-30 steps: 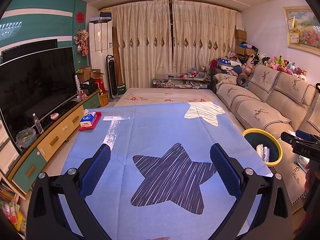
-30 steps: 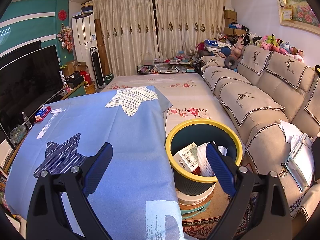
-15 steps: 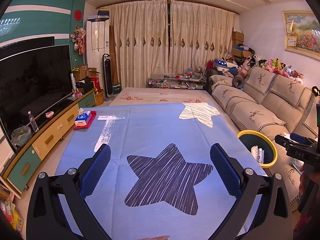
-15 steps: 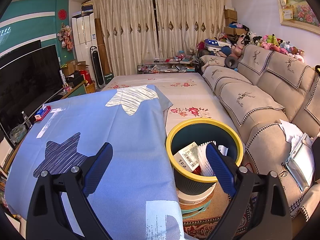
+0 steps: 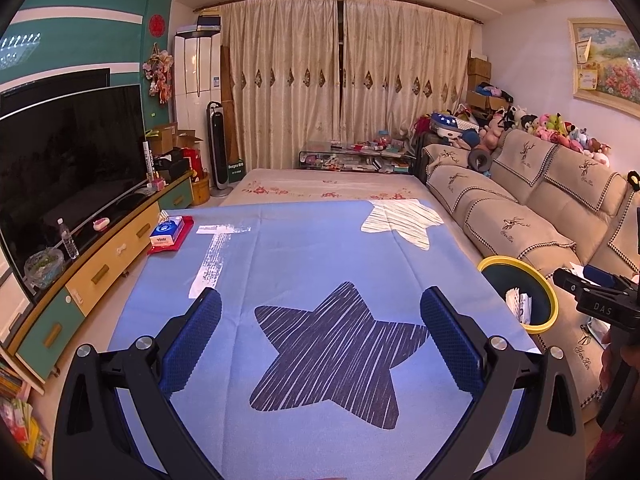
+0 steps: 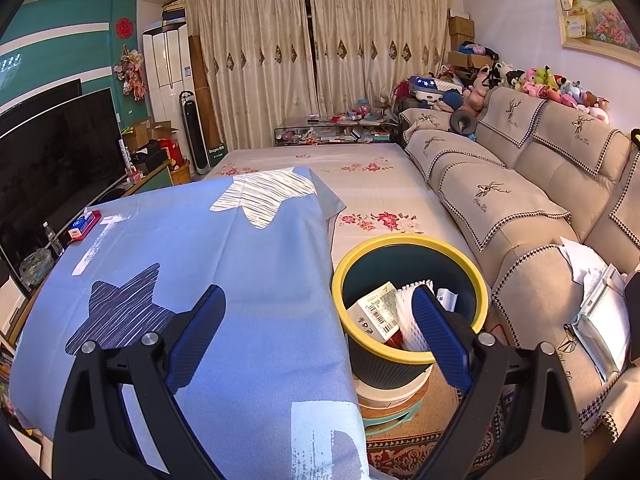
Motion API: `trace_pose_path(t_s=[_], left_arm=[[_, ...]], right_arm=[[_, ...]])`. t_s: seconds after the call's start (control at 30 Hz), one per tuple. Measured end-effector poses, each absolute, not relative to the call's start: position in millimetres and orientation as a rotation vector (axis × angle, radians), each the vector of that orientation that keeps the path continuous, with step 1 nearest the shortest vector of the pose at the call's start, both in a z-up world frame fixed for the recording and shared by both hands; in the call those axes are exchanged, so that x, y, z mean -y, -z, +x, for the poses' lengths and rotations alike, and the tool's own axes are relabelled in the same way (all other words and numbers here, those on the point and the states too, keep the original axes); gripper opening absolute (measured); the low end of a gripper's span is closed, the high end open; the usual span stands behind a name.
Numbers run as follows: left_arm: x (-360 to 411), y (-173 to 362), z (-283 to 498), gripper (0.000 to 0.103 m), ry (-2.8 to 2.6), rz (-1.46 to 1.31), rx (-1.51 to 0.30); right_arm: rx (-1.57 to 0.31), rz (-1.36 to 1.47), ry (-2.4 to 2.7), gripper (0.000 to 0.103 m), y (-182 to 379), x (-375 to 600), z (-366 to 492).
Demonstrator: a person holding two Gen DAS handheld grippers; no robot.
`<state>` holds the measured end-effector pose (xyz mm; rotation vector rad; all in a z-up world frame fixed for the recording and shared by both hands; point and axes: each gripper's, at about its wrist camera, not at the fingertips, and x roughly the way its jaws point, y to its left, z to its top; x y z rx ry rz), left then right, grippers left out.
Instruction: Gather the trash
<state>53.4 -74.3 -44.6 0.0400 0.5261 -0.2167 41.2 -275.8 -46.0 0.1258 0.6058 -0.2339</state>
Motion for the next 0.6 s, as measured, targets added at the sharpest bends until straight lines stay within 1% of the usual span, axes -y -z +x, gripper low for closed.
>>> trace_pose_path(t_s=[0.27,0.37,0.47,0.6], left_arm=[[74,49,64,0.098,0.219,0.039,-0.514],[72,54,80,0.098,0.244,0.034,-0.561],[66,67,115,0.098,0.228,0.047,-0.632],[54,101,189,0.098,0.114,0.111,-0.707]], right_arm=[[-0.619,0.121,0.229,0.089,54,274,50],[-0.631,0.106,0.214,0.089,53,274,62],[-0.660,0.095,0.166,0.090,54,270,89],[-0.744,0.119,0.065,0.091,67,254,154]])
